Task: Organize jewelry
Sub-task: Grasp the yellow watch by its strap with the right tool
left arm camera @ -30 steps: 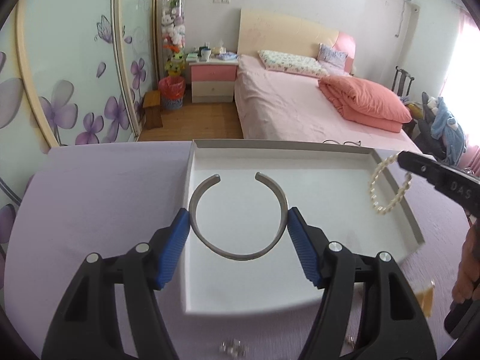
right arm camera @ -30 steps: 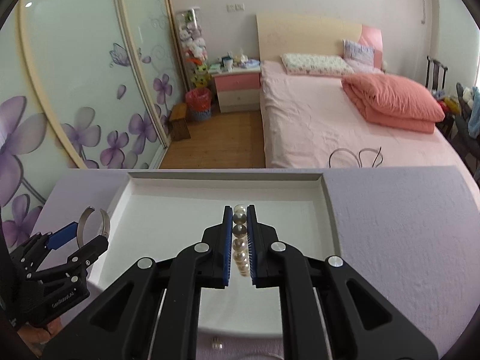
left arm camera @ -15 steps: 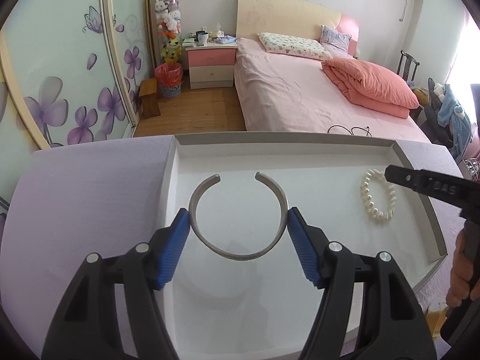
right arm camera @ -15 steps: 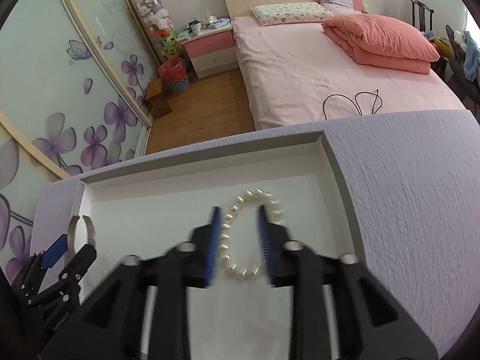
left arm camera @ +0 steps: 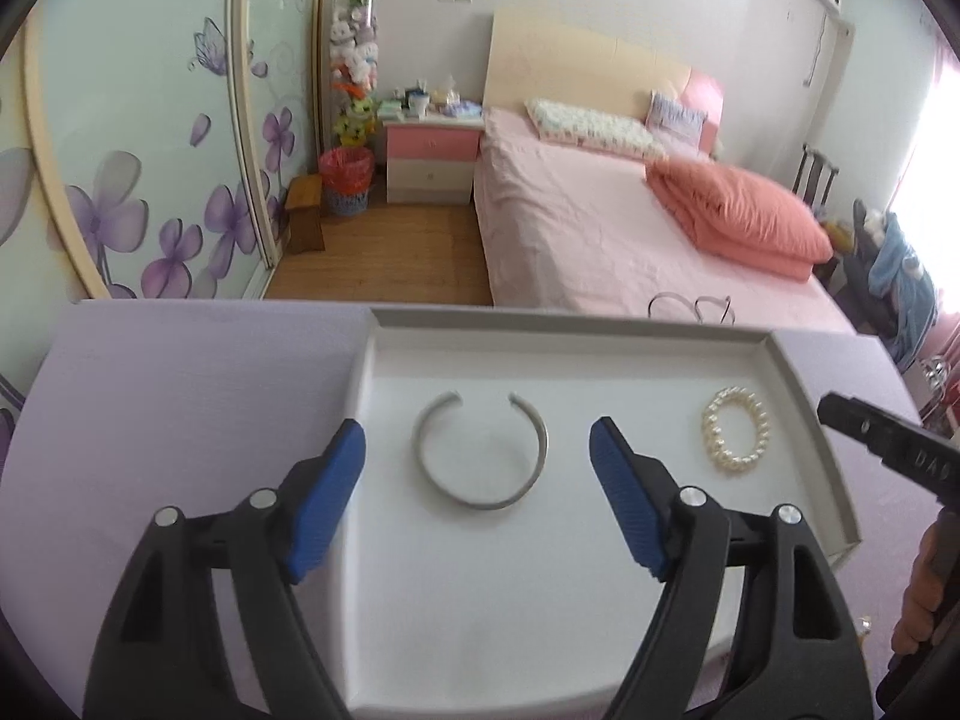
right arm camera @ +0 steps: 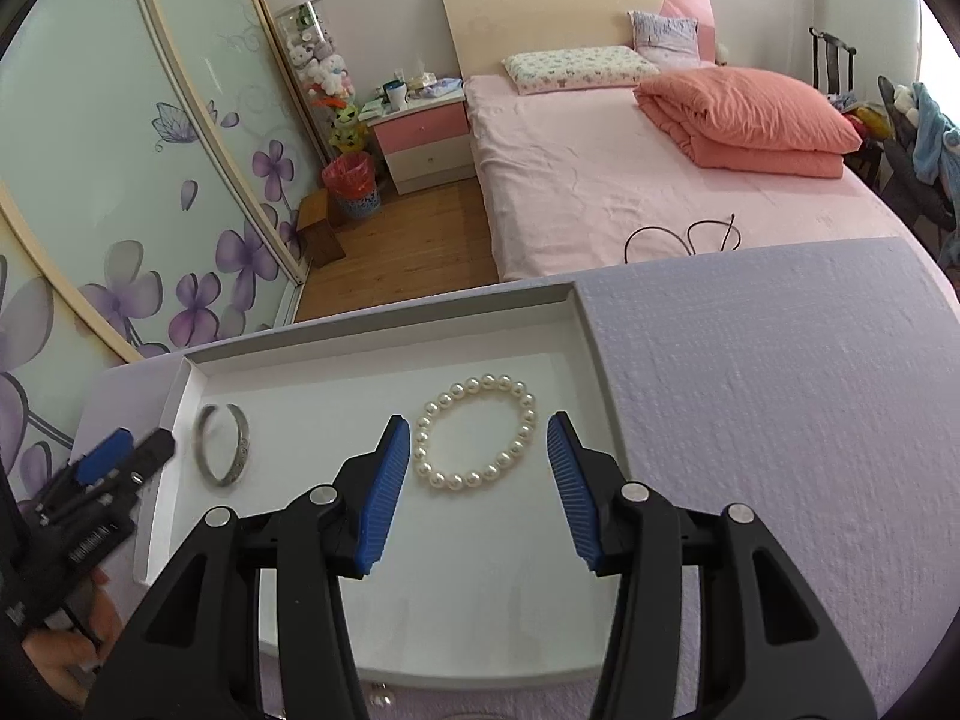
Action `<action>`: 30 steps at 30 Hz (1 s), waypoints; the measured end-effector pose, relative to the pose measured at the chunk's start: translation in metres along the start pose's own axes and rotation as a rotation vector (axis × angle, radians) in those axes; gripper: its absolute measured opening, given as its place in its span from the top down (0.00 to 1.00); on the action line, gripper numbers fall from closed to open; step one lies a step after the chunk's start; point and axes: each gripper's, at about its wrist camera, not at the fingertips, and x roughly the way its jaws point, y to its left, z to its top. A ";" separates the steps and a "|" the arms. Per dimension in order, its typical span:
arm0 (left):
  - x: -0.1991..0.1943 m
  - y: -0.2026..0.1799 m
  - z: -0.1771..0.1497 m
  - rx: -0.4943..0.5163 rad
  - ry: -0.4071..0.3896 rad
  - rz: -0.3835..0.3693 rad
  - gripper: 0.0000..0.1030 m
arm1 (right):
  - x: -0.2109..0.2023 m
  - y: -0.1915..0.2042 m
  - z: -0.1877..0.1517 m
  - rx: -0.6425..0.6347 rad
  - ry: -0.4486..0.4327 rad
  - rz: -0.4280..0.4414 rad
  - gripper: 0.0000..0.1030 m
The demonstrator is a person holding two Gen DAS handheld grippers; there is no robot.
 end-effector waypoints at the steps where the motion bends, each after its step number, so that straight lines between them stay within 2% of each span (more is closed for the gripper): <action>1: -0.011 0.003 -0.001 -0.005 -0.017 0.001 0.25 | -0.008 -0.001 -0.003 -0.004 -0.014 0.004 0.52; 8: -0.090 0.021 -0.035 0.008 -0.126 -0.006 0.17 | -0.066 -0.007 -0.034 -0.056 -0.124 0.015 0.47; 13: -0.133 0.028 -0.077 0.010 -0.154 -0.019 0.14 | -0.097 -0.014 -0.073 -0.080 -0.175 0.023 0.41; 17: -0.158 0.032 -0.113 -0.008 -0.168 -0.037 0.11 | -0.109 -0.018 -0.107 -0.107 -0.179 0.019 0.41; 23: -0.177 0.027 -0.161 0.016 -0.182 -0.047 0.06 | -0.113 -0.025 -0.149 -0.134 -0.175 -0.024 0.34; 30: -0.175 0.011 -0.199 0.049 -0.147 -0.073 0.06 | -0.091 -0.039 -0.175 -0.108 -0.101 -0.050 0.32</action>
